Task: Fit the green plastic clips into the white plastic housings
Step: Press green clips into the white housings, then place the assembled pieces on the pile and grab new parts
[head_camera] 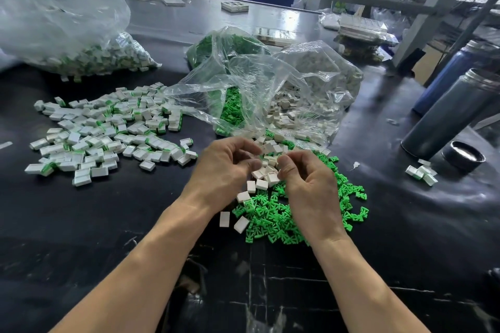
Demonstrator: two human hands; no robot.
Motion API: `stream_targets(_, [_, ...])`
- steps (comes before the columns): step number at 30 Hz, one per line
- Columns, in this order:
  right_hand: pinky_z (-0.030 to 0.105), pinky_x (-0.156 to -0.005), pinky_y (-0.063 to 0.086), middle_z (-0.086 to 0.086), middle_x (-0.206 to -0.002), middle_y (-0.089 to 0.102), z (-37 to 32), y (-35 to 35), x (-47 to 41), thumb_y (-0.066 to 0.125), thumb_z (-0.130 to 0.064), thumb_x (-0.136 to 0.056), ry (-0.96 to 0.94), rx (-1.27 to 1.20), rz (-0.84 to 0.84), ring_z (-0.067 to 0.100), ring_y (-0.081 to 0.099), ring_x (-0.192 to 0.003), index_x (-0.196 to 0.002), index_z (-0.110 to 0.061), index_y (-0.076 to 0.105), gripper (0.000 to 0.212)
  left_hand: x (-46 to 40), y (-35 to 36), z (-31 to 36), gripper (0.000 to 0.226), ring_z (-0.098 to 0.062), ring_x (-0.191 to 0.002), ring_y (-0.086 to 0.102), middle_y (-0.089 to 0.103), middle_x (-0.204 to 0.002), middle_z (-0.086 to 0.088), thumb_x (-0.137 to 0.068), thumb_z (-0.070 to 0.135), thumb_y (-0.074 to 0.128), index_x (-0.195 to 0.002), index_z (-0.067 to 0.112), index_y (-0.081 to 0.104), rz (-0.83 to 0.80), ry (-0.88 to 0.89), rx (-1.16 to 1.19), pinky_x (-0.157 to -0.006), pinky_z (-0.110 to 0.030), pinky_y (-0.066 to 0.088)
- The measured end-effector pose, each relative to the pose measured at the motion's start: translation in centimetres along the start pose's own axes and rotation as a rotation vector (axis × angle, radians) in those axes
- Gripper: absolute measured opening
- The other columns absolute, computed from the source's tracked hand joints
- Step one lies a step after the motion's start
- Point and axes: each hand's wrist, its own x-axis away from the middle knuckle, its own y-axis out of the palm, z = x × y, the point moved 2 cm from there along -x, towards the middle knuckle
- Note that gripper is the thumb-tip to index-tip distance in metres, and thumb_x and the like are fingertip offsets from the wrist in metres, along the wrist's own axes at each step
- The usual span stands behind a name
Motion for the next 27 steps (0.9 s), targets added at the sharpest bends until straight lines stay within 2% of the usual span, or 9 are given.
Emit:
stream_targets(2, [0.019,-0.062,0.050,-0.019,-0.082,0.070,0.2,-0.2,-0.2,0.064,-0.037,-0.101,0.009,0.006,0.011,0.004,0.066,-0.073,-0.089,-0.033,0.067,0.013,-0.4,-1.6,-0.7,0.011,0.002,-0.074,0.068,0.072,-0.081,0.011,-0.089,0.018,0.078,-0.094,0.027,0.075,0.091,0.004,-0.120,-0.057,-0.012,0.053])
stream_targets(4, [0.017,-0.058,0.047,-0.017,-0.076,0.069,0.4,-0.4,-0.3,0.065,-0.037,-0.101,0.007,0.015,0.021,0.003,0.063,-0.066,-0.086,-0.032,0.067,0.016,-0.9,-3.4,-1.4,0.009,0.004,-0.073,0.066,0.070,-0.081,0.016,-0.088,0.020,0.078,-0.092,0.028,0.075,0.230,0.005,-0.268,-0.058,-0.007,0.049])
stream_targets(9, [0.012,-0.048,0.036,-0.017,-0.058,0.061,0.2,-0.6,-0.3,0.059,-0.044,-0.104,0.025,0.031,0.036,0.002,0.052,-0.049,-0.070,-0.029,0.062,0.037,-2.0,-6.3,-3.1,0.001,-0.022,-0.087,0.071,0.074,-0.085,0.004,-0.088,0.028,0.077,-0.087,0.028,0.077,0.497,-0.128,-0.533,-0.082,-0.041,0.057])
stream_targets(14, [0.019,-0.047,0.038,-0.002,-0.061,0.064,0.1,-0.8,-0.3,0.054,-0.051,-0.103,0.039,0.059,0.039,0.003,0.050,-0.050,-0.068,-0.019,0.063,0.048,-2.1,-6.8,-3.6,0.012,-0.034,-0.109,0.062,0.070,-0.109,-0.010,-0.088,0.026,0.076,-0.100,0.025,0.078,0.552,-0.146,-0.683,-0.097,-0.049,0.048])
stream_targets(16, [0.017,-0.047,0.038,-0.006,-0.063,0.066,0.2,-0.8,-0.3,0.056,-0.048,-0.103,0.045,0.059,0.032,0.002,0.052,-0.051,-0.069,-0.019,0.064,0.046,-2.0,-6.8,-3.5,0.019,-0.038,-0.115,0.058,0.066,-0.115,-0.014,-0.089,0.021,0.074,-0.107,0.023,0.077,0.563,-0.152,-0.714,-0.101,-0.049,0.044])
stream_targets(19, [0.013,-0.051,0.041,-0.016,-0.066,0.067,0.2,-0.8,-0.3,0.057,-0.045,-0.103,0.048,0.061,0.025,0.000,0.057,-0.055,-0.069,-0.020,0.064,0.043,-2.0,-6.4,-3.0,0.019,-0.036,-0.113,0.059,0.067,-0.115,-0.013,-0.090,0.018,0.073,-0.109,0.021,0.076,0.547,-0.089,-0.709,-0.101,-0.049,0.046])
stream_targets(21, [0.013,-0.051,0.041,-0.016,-0.069,0.067,0.3,-0.8,-0.3,0.056,-0.046,-0.104,0.055,0.062,0.034,-0.001,0.057,-0.056,-0.071,-0.022,0.063,0.042,-2.0,-5.7,-2.6,0.013,-0.028,-0.101,0.065,0.071,-0.109,-0.006,-0.091,0.019,0.074,-0.104,0.021,0.077,0.484,-0.020,-0.647,-0.092,-0.042,0.052])
stream_targets(24, [0.014,-0.049,0.039,-0.016,-0.064,0.065,0.5,-1.0,-0.4,0.055,-0.047,-0.104,0.081,0.061,0.049,0.000,0.054,-0.053,-0.078,-0.022,0.065,0.038,-1.6,-3.9,-1.8,0.006,0.000,-0.076,0.062,0.070,-0.087,0.014,-0.091,0.023,0.076,-0.094,0.028,0.076,0.282,0.000,-0.504,-0.072,-0.017,0.046])
stream_targets(27, [0.011,-0.052,0.040,-0.016,-0.068,0.067,0.5,-1.2,-0.6,0.059,-0.042,-0.104,0.092,0.054,0.041,-0.002,0.057,-0.058,-0.086,-0.024,0.065,0.026,-1.0,-2.1,-1.5,0.007,0.009,-0.067,0.061,0.067,-0.071,0.023,-0.088,0.032,0.079,-0.082,0.033,0.075,0.092,-0.052,-0.436,-0.067,-0.016,0.049])
